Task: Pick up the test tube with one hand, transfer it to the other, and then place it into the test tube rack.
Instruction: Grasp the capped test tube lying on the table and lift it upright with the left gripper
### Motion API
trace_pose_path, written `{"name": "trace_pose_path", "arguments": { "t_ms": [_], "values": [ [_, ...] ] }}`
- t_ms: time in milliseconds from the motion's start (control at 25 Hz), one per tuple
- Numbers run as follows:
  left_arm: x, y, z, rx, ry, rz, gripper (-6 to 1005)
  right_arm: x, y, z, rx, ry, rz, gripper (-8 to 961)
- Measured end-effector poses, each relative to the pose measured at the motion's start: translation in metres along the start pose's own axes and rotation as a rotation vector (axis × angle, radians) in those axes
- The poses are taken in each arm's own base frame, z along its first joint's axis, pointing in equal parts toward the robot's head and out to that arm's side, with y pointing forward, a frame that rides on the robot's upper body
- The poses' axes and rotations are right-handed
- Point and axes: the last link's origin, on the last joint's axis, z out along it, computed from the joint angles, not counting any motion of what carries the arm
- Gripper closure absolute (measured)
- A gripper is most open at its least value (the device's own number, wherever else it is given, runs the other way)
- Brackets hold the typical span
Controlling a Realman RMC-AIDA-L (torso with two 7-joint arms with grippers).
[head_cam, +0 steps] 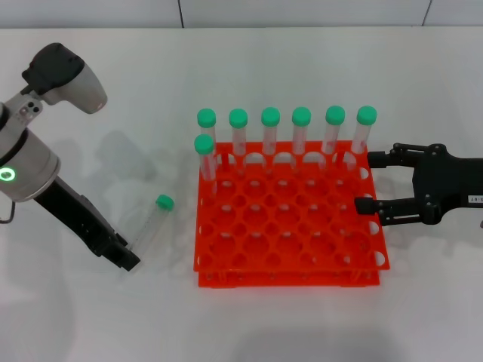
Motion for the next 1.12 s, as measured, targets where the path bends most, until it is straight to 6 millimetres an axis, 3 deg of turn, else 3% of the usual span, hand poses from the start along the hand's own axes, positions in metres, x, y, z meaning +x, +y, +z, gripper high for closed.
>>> {"name": "trace_pose_path", "arguments": {
  "t_ms": [1120],
  "values": [
    [0.0021,0.002,0.0036,0.001,-0.006,0.008,627,-0.0004,-0.0012,-0.0016,0.009,-0.007,-0.007,96]
  ]
}}
